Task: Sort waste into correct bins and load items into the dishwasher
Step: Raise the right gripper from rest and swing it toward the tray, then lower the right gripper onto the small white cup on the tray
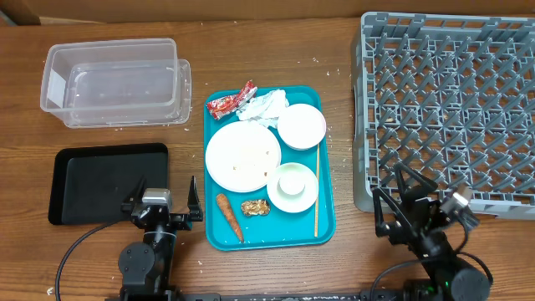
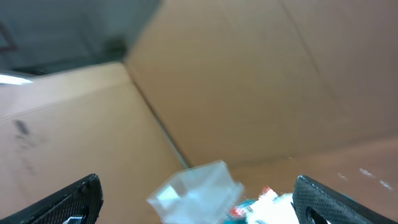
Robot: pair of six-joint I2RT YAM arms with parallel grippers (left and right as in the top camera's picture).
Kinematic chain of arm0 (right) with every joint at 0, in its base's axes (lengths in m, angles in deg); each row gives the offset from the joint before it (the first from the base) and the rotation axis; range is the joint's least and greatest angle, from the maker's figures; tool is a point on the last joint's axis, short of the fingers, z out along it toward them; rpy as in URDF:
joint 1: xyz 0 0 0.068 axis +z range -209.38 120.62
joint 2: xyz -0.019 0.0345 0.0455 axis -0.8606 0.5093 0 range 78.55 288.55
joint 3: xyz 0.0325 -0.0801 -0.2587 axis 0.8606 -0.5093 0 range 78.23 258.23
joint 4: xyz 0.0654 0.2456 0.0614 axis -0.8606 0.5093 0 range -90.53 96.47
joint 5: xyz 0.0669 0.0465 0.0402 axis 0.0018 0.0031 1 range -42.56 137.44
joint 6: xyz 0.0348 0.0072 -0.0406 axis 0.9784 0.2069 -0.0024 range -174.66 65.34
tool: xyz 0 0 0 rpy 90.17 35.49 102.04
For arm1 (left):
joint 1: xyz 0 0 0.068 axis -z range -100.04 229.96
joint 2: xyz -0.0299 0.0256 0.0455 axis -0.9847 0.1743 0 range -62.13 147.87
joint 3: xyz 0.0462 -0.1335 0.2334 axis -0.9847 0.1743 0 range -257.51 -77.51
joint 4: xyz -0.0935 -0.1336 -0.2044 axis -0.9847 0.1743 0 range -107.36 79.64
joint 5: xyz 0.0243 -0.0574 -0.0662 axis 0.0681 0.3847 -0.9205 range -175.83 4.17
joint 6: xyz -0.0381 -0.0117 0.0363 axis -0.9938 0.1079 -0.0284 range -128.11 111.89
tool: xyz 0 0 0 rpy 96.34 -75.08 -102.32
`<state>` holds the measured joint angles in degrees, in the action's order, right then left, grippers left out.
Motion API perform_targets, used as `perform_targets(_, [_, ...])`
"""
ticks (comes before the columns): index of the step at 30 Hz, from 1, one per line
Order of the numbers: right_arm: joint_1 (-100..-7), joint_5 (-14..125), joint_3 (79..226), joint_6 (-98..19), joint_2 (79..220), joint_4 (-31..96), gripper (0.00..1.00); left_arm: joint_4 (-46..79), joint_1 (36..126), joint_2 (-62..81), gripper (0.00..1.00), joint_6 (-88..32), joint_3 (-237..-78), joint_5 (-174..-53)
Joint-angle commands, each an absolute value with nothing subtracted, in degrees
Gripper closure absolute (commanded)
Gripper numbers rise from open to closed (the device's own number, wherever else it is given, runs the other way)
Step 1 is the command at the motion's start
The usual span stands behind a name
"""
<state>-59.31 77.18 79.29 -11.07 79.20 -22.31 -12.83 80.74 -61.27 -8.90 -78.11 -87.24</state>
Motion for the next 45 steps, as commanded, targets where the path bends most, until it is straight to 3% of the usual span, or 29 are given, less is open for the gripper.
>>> perform_targets(1, [-59.5, 78.6, 78.7, -4.9, 78.7, -28.8, 0.00, -12.9, 80.5, -61.9, 0.00, -7.4, -77.8, -86.9])
perform_targets(4, [-59.5, 78.2, 80.2, -4.9, 78.7, -32.7, 0.00, -12.9, 80.5, -61.9, 0.00, -7.4, -77.8, -86.9])
perform_targets(9, [-59.5, 78.0, 87.0, -10.0, 79.9, -28.1, 0.00, -12.9, 80.5, -61.9, 0.00, -7.4, -77.8, -86.9])
perform_targets(16, [-59.4, 81.8, 104.0, -22.8, 91.1, -5.6, 0.00, -12.9, 80.5, -61.9, 0.00, -7.4, -77.8, -86.9])
perform_targets(25, [-58.3, 87.2, 130.7, -41.1, 119.9, 29.5, 0.00, -12.9, 80.5, -61.9, 0.00, -7.4, -77.8, -86.9])
perform_targets(30, [-50.4, 82.3, 140.5, -45.3, 135.0, 41.4, 0.00, -12.9, 80.5, -61.9, 0.00, -7.4, -77.8, -86.9])
perform_targets(38, [-27.9, 56.0, 146.5, -45.4, 154.7, 52.0, 0.00, -12.9, 80.5, -61.9, 0.00, -7.4, -77.8, -86.9])
perform_targets(45, [-23.1, 55.3, 146.5, -42.7, 167.9, 54.1, 0.00, -12.9, 80.5, -61.9, 0.00, -7.4, -77.8, -86.9])
